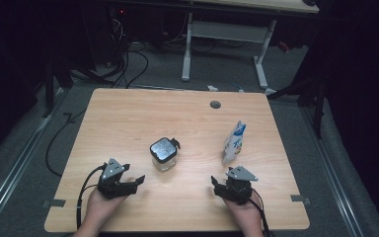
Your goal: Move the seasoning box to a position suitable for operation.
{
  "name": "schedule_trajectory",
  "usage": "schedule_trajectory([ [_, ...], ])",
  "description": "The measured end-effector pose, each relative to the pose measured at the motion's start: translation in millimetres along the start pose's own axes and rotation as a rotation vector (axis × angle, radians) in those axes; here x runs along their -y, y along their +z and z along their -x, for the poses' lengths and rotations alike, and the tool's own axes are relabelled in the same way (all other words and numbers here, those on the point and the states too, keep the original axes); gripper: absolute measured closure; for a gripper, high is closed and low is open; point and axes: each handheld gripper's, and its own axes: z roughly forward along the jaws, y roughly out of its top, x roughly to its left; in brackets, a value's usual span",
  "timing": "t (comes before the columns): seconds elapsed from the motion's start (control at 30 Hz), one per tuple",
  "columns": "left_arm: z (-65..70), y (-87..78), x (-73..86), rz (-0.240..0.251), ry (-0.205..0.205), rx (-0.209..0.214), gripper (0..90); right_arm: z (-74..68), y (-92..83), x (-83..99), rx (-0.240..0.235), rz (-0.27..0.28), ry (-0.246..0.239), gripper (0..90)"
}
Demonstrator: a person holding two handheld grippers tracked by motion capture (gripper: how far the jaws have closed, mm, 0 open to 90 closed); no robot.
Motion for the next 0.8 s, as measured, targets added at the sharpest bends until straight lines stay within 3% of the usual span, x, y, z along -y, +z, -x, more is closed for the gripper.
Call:
schedule_trajectory([
  [0.13,0.5,-2.5,2.3,0.006,-0.009,-0.016,26.7,-2.7,0.9,-0.5,0.000,-0.013,-0.018,30.6],
  [0.27,-1.3,-3.6,3.7,0.007,-0.012,-0.014,27.9,-2.3,-1.3,0.0,-0.035,0.029,0.020,37.9],
  [0.4,-4.6,-6.3,5.9,0.016,-0.018,-0.008,31.6,-4.5,-1.2,0.5,-0.030,0.050,0.006,45.6],
  [0.67,-8.3,-14.4,10.6,0.044,-0.010,0.003,36.3,-11.7,2.4,-2.6,-0.036,0.022,-0.039,43.7],
  [0.8,-9.9,-14.3,11.1,0.045,-0.019,0.003,37.3,-11.2,4.2,-2.7,-0.047,-0.007,-0.024,39.5],
])
